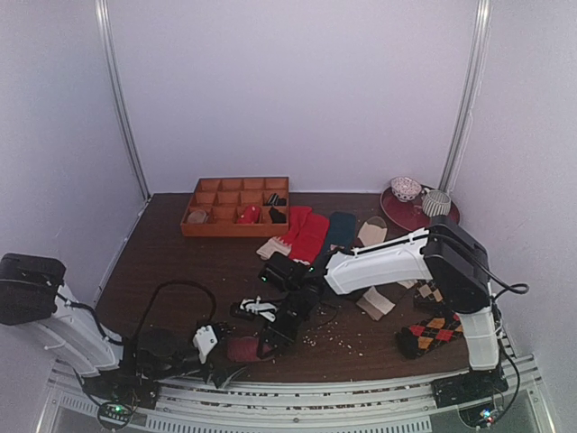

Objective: Roll the socks
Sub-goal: Roll a pair of socks at the center of the board.

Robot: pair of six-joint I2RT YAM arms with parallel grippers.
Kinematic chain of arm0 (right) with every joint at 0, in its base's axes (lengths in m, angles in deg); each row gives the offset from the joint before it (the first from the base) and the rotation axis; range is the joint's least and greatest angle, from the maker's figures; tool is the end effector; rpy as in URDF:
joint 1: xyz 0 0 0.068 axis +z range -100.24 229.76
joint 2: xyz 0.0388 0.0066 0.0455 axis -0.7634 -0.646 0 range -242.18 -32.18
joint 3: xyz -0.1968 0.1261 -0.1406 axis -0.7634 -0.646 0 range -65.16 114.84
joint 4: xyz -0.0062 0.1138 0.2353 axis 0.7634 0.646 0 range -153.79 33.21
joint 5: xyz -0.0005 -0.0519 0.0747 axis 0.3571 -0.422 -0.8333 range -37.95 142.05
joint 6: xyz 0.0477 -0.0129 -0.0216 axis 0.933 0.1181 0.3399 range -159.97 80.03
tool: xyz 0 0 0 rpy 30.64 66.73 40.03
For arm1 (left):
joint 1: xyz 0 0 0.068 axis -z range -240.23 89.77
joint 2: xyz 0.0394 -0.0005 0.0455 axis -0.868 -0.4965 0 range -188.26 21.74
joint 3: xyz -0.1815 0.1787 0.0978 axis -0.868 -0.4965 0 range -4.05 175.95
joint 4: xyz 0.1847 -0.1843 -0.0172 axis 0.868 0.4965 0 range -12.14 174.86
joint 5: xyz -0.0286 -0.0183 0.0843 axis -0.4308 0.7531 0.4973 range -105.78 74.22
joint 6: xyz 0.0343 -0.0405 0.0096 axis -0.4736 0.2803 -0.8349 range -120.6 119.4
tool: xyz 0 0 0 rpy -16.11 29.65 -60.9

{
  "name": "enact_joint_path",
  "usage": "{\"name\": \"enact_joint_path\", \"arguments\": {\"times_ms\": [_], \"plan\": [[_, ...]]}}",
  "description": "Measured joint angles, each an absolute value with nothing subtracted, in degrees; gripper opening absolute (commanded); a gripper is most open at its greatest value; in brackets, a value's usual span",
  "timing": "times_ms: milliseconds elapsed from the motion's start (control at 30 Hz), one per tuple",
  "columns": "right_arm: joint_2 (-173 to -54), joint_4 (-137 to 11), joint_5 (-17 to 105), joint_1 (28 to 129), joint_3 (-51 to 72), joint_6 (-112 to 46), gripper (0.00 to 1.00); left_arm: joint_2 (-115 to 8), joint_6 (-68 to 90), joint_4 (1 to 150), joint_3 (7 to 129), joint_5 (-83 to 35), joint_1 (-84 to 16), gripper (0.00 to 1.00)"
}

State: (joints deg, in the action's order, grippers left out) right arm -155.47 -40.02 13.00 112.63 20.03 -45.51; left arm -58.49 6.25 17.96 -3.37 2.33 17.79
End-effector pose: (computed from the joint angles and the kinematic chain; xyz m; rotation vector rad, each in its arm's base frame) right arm 0.1820 0.4042 0.1406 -1.7745 2.1696 1.2042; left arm 0.0483 -0.1741 0.1074 0.9547 1.7101 -0.6969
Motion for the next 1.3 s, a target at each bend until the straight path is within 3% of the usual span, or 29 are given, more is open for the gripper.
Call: {"name": "enact_joint_path", "arguments": {"times_ms": [333, 767, 833, 933, 1067, 1200, 1300], "plan": [[-156.3, -38.7, 11.5, 112.1, 21.1, -45.6, 0.31, -70.6, 2.7, 9.1, -2.5, 2.2, 17.8, 0.63], [-156.4, -37.9, 10.5, 111.9, 21.1, -45.5, 0.31, -74.6, 3.0, 6.6, -1.1, 2.2, 17.8, 0.54], [-156.4, -37.3, 10.2, 111.7, 21.1, -45.5, 0.31, -75.9, 3.3, 6.5, -0.3, 2.2, 17.8, 0.48], [-156.4, -36.6, 9.7, 111.4, 21.0, -45.5, 0.31, -77.5, 4.1, 5.8, 0.6, 2.0, 17.9, 0.19], [-156.4, -36.3, 9.1, 111.0, 20.8, -45.1, 0.30, -77.6, 5.4, 4.9, 0.6, 1.7, 18.0, 0.14], [-156.4, -36.6, 8.9, 110.9, 20.6, -44.6, 0.30, -77.5, 6.2, 5.0, 0.5, 1.6, 18.0, 0.02], [-156.4, -37.0, 8.5, 110.8, 20.4, -44.5, 0.30, -77.1, 6.8, 5.5, 0.5, 1.6, 18.0, 0.00]]}}
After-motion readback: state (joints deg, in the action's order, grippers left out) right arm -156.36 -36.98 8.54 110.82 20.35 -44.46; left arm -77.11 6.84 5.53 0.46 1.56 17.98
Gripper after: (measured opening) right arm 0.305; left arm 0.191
